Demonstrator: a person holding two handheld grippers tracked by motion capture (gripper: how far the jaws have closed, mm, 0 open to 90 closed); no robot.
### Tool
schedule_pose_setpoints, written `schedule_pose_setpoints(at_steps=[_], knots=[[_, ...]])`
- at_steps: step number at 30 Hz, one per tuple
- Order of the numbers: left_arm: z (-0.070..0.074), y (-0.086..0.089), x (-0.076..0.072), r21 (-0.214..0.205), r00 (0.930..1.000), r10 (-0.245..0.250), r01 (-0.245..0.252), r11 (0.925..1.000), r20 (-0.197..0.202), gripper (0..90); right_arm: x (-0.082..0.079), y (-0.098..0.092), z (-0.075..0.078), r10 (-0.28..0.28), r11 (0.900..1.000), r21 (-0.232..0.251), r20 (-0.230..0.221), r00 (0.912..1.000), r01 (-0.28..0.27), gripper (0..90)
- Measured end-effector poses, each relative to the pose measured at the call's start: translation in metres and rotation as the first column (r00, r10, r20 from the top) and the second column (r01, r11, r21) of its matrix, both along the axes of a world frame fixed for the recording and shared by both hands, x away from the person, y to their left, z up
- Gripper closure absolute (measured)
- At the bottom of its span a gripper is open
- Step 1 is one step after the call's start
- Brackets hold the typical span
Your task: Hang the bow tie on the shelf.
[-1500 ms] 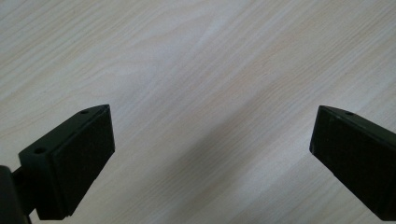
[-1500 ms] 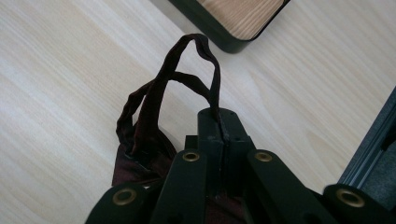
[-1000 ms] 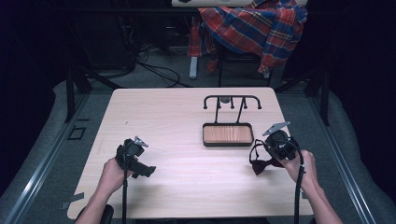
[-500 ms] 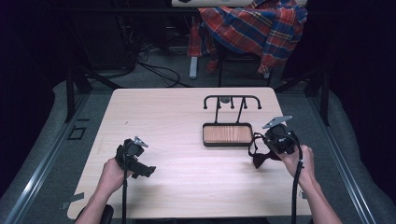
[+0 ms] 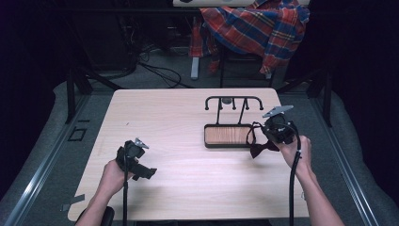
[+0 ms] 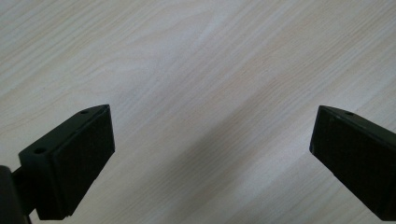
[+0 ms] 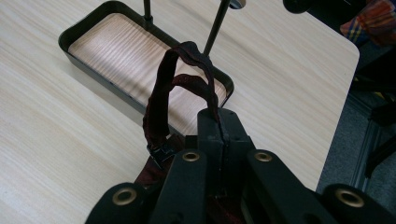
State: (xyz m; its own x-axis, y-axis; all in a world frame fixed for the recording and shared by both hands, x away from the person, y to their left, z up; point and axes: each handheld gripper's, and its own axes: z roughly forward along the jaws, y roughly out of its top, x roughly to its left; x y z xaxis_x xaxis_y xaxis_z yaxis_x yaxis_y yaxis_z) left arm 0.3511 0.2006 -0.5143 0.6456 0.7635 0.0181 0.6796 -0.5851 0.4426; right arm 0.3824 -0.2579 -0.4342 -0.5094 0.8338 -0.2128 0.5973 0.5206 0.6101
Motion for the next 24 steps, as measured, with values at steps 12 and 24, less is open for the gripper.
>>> schedule_pose_setpoints(at_steps=[12,24], knots=[[-0.0005,-0.0017,-0.0003,0.004,1.0,-0.007,0.007,1.0,-0.004,0.2,0.0059,0.001,-0.0002,-0.005,1.0,0.003,0.012,0.9999,0.005,89.8],[-0.0012,-0.0034,-0.0008,0.005,0.9999,-0.014,0.014,0.9999,-0.003,0.2,0.0044,-0.0054,0.0043,-0.032,0.9993,0.02,0.034,0.9989,0.031,89.7]])
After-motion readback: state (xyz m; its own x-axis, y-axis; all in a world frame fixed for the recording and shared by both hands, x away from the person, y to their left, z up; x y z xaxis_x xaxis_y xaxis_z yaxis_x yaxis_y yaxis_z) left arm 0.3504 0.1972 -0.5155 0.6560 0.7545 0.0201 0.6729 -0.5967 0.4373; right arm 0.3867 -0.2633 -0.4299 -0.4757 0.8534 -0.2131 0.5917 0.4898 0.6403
